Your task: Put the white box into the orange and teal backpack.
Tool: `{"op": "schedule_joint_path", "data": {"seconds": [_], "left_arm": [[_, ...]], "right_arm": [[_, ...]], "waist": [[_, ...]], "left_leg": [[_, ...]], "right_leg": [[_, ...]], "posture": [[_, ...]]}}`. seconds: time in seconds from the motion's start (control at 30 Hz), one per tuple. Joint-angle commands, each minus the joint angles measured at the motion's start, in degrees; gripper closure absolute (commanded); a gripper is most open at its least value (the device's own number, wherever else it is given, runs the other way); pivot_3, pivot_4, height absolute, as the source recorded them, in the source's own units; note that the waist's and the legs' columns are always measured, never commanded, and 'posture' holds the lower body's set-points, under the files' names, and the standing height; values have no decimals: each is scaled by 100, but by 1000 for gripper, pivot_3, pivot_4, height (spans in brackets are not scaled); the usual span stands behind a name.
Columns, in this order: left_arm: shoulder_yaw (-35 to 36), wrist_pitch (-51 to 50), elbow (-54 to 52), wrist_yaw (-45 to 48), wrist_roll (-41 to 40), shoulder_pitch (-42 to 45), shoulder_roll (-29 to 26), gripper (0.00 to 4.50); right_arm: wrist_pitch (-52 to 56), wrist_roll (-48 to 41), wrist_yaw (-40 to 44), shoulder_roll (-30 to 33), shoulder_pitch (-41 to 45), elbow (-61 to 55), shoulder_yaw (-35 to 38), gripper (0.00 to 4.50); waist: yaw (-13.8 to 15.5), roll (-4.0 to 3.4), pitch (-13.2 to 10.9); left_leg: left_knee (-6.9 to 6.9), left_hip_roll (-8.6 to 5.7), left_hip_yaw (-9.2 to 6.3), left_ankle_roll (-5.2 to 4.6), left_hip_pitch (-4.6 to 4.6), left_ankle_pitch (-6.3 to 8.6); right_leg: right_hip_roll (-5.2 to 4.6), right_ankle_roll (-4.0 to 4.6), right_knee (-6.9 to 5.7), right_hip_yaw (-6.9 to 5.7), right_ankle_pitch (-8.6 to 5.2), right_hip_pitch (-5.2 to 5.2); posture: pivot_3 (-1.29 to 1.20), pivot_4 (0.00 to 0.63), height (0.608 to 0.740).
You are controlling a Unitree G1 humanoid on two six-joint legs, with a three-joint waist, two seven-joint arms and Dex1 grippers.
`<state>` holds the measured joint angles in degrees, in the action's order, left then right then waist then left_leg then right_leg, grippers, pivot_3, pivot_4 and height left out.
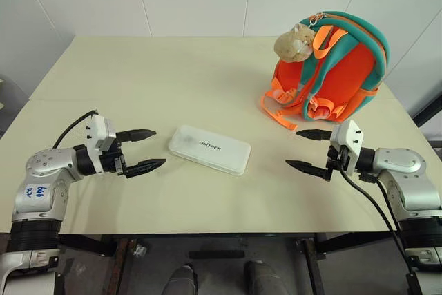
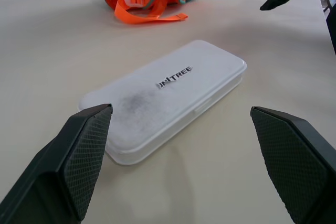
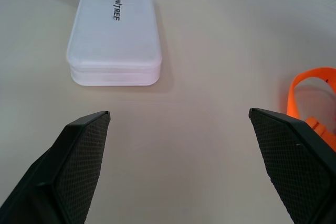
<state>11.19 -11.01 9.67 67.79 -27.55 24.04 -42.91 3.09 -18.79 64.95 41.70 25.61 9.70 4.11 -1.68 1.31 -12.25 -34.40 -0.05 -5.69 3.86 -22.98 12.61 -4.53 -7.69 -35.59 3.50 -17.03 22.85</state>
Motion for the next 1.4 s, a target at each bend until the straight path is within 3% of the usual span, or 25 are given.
{"op": "schedule_joint_path", "data": {"seconds": [0.03,0.27,0.3,0.37,0.73,1.0,1.4], "left_arm": [[12,137,-51,47,17,122,-1,0],[-12,476,306,-57,219,236,121,0],[-31,525,436,-41,259,302,118,187],[-41,578,592,1,287,377,104,604],[-320,1897,3312,-804,1410,1749,411,4163],[-692,2283,4191,-1253,1969,2243,948,4163],[-720,2143,3914,-1006,1903,1976,1129,4163]], "right_arm": [[-36,-1,-87,-58,129,-189,17,29],[137,42,-180,-140,97,-289,-118,29],[152,60,-200,-167,117,-294,-166,200],[178,78,-233,-201,136,-318,-202,635],[-95,560,-564,-1003,-55,-105,-840,4488],[-132,761,-836,-1373,50,32,-984,4488],[-171,801,-881,-1624,120,70,-1074,4488]], "waist": [[-7,0,0],[0,0,0],[0,0,0],[3,0,0],[12,0,0],[8,1,0],[-9,1,1]], "left_leg": [[0,0,0,0,0,0],[-1,-1,0,0,-1,0],[-2,0,-1,0,0,0],[-7,-1,-1,0,0,0],[-33,-4,-2,0,-4,0],[-57,-6,-5,-1,-10,0],[-58,-6,-5,-1,-9,0]], "right_leg": [[0,0,0,0,0,0],[0,-1,-1,0,1,0],[1,-1,-3,0,1,0],[1,-1,-7,0,1,0],[2,-8,-23,0,4,-1],[4,-17,-34,0,9,-1],[4,-18,-37,1,10,-1]], "posture": [[0,150,740],[0,150,740],[0,150,740],[0,150,740],[0,150,740],[0,150,740],[0,150,740]]}}
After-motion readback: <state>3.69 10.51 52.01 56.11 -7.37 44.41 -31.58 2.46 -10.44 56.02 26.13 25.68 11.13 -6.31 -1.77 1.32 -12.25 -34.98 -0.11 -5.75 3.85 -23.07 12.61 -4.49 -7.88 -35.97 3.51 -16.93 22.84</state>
